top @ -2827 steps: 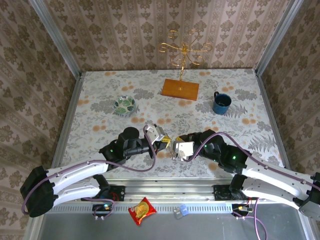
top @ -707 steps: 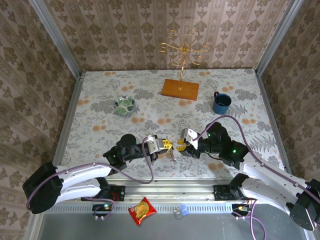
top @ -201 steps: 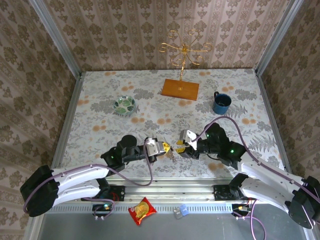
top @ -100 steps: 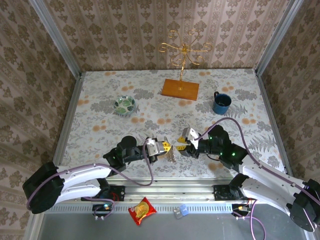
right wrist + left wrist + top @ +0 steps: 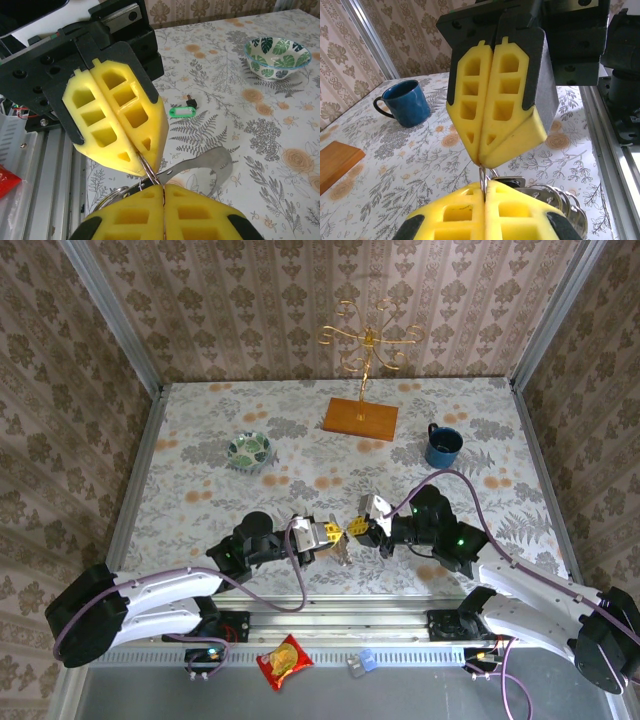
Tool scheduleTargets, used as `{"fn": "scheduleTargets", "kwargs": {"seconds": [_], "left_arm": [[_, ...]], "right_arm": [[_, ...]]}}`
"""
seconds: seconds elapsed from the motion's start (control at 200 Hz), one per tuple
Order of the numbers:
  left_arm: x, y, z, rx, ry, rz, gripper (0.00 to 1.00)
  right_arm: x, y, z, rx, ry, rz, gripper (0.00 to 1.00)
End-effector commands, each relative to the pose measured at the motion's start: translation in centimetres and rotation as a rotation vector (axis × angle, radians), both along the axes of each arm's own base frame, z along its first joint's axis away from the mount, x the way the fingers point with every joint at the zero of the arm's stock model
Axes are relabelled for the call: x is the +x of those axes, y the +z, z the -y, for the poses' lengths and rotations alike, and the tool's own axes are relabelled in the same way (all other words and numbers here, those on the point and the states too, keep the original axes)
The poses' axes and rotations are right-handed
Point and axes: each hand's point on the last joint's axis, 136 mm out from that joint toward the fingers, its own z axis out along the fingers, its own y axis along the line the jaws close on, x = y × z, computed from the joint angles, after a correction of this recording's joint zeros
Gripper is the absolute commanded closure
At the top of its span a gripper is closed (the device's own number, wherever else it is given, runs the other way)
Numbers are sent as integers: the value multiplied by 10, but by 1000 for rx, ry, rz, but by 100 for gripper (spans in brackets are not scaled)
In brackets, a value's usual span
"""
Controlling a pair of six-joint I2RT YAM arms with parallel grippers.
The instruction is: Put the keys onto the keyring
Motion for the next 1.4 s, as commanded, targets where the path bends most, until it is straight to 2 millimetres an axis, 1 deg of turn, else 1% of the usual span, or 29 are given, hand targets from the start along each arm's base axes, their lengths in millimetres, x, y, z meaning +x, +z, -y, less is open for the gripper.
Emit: {"fn": "scheduleTargets", "kwargs": {"seconds": [0.0,0.015,0.26,0.415,0.56,0.575,0.64,0.665,0.725,0.835,1.06,1.2,1.3,1.345,1.38,1.395], "left_arm": [[-3,14,2,-59,-22,16,100],[-3,14,2,-58,-22,17,100],[-4,15,1,-60,-22,23,100],[-3,15,1,-62,-21,24,100],[-3,15,1,-59,-23,23,100],[-4,14,1,-59,-23,23,100],[-3,16,2,-62,-25,22,100],[-4,15,2,-62,-25,21,100],[-3,16,2,-63,-24,22,100],[-4,16,2,-64,-28,21,100],[-4,17,3,-72,-34,17,100],[-4,18,4,-76,-36,19,100],[-4,19,5,-81,-36,22,100],[-4,19,5,-83,-37,21,100],[-3,18,5,-80,-34,21,100],[-2,18,5,-80,-31,20,100]], "right_arm": [[-3,15,-5,16,46,31,99],[-3,14,-5,12,47,29,100],[-2,7,2,-32,21,45,100],[-2,-7,7,-84,9,25,100],[-6,2,3,-49,32,21,100],[-6,3,3,-44,32,22,97],[-3,9,2,-25,20,28,78],[-3,11,1,-17,21,34,73],[-2,13,0,-4,23,41,69],[-2,11,-3,7,33,30,68],[0,14,-11,36,50,18,69],[0,18,-14,51,65,24,76],[-1,20,-15,55,77,34,84],[-2,21,-15,55,85,38,91],[-3,21,-15,53,95,43,100],[-4,20,-15,49,98,43,100]]}}
